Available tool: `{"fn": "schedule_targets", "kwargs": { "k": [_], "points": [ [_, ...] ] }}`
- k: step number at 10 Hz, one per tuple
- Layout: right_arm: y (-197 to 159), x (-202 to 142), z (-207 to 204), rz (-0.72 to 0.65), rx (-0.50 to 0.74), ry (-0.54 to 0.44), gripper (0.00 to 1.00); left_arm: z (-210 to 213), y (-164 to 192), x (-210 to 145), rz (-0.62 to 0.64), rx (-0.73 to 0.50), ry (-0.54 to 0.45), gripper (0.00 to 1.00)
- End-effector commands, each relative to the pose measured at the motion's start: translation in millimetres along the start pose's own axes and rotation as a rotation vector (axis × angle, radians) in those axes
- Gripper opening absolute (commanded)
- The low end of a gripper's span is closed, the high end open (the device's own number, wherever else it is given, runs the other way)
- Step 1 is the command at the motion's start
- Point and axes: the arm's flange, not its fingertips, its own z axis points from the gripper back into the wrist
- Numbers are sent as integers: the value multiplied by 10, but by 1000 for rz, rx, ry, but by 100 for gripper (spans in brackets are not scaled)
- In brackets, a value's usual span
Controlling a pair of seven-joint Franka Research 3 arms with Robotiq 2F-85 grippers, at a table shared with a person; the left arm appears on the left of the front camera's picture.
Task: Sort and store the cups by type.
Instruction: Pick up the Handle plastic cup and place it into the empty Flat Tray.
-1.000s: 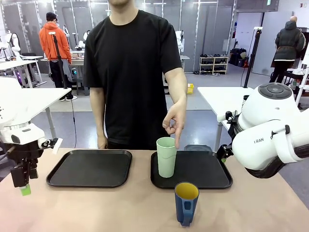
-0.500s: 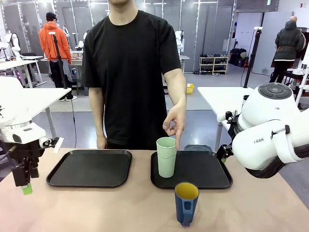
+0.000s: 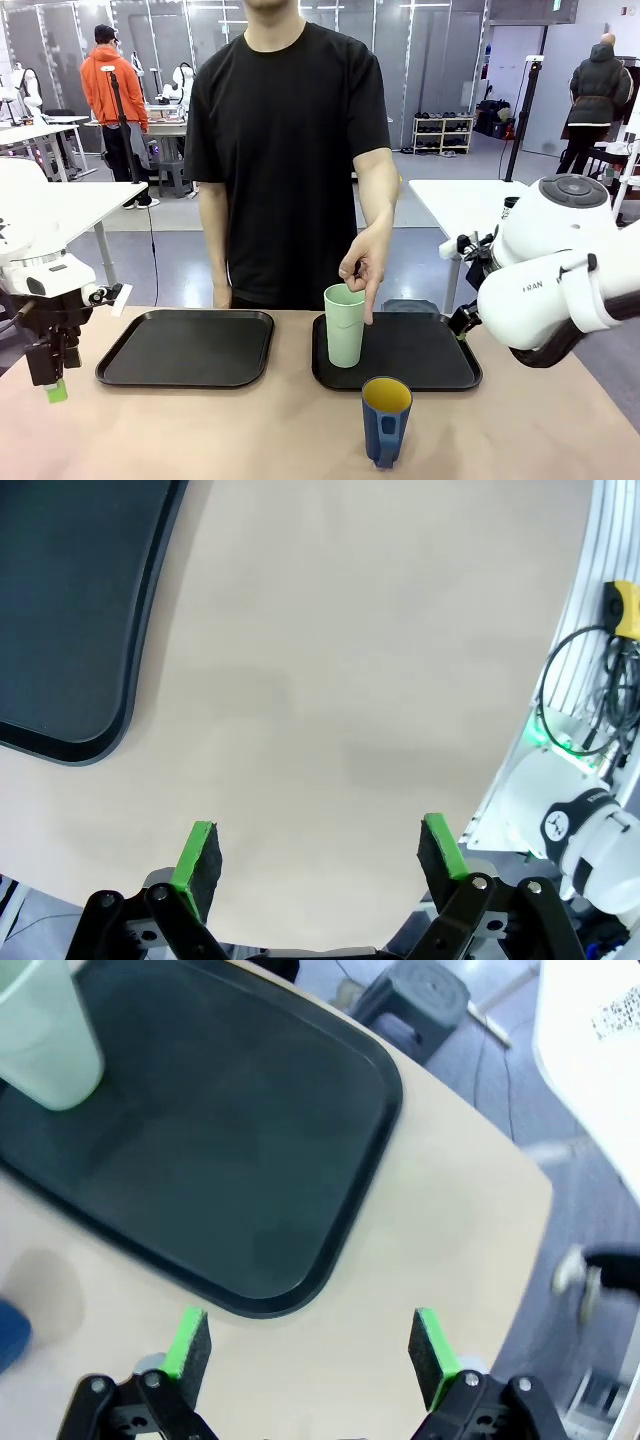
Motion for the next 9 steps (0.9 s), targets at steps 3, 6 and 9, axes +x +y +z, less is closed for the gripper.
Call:
{"fn": "schedule_targets", "kwargs": {
  "k": [3,6,9],
  "points": [
    [-546,-30,28,450,166,78,100,38,1,15,10,0,4,100],
    [-588,-61,-86,605,228,102,100,38,1,15,10,0,4,100],
    [-640,-149,-184,766,247,116,100,38,1,15,10,0,4,100]
  ]
}}
